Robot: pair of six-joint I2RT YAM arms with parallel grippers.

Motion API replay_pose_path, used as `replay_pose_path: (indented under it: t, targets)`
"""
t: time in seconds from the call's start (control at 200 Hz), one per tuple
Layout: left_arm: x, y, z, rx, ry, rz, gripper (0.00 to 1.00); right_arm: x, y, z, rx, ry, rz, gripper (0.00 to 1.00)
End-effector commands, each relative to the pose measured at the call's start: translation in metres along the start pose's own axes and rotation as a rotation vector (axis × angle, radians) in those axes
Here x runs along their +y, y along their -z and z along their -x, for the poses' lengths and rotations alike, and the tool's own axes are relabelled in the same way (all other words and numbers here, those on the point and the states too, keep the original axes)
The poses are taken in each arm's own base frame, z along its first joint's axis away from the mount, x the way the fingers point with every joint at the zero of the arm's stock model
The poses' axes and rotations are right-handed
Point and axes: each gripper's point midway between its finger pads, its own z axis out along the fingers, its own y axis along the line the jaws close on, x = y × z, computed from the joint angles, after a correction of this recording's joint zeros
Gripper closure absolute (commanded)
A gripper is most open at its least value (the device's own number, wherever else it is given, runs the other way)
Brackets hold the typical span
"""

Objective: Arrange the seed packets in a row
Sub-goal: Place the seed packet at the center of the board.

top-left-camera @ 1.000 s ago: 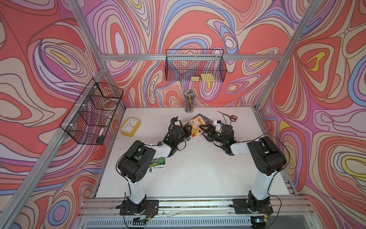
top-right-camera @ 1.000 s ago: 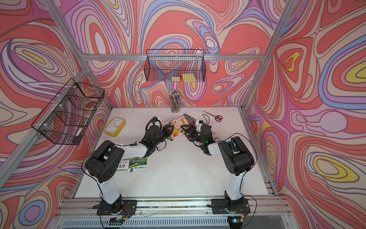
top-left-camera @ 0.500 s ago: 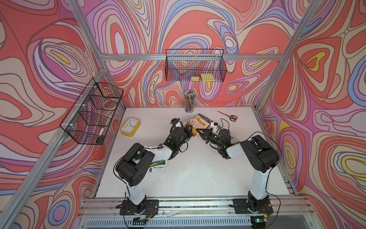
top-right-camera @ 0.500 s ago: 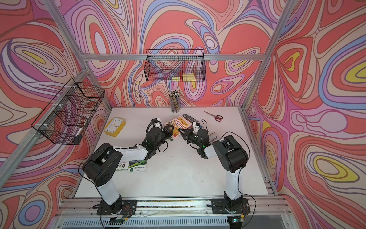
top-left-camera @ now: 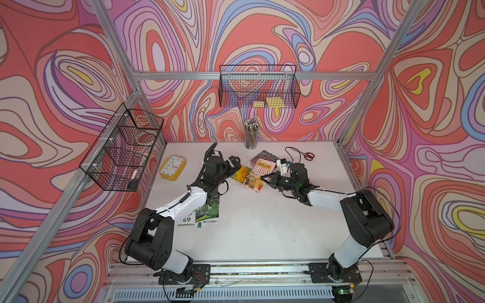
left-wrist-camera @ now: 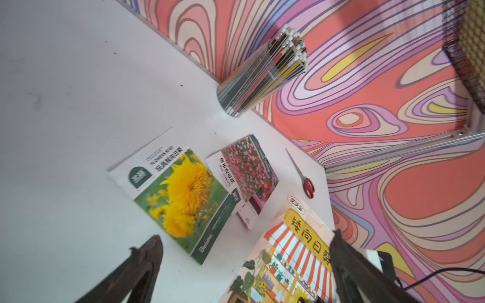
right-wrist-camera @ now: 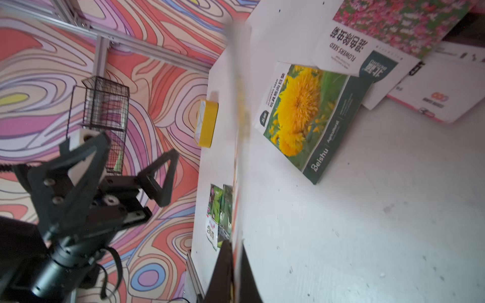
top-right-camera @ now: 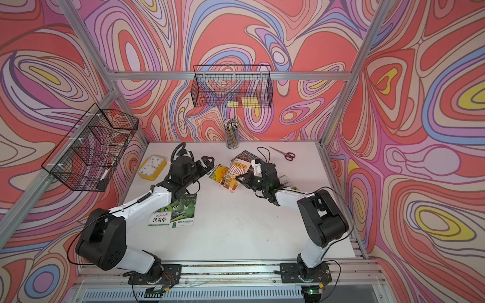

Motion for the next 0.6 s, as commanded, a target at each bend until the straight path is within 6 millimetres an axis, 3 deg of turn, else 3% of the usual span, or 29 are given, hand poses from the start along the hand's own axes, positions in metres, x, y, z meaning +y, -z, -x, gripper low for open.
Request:
replay_pose_path:
  t: [0.0,0.145,0.351,0.591]
  targets:
    - [0.022,0.022,-0.021,0.162,-0.096,0.124,0.01,-0.012,-0.002,-0.047,0.191,0.066,-0.049,1.00]
    - [0.029,0.038,-0.017,0.139,-0.107,0.136,0.01,-0.002,-0.024,-0.078,0.300,0.077,-0.025,1.00]
    - [0.040,0.043,-0.020,0.146,-0.083,0.147,0.01,0.006,-0.065,-0.118,0.406,0.078,-0.002,1.00]
    - [0.043,0.046,-0.021,0.151,-0.084,0.153,0.01,0.005,-0.092,-0.144,0.480,0.037,0.027,1.00]
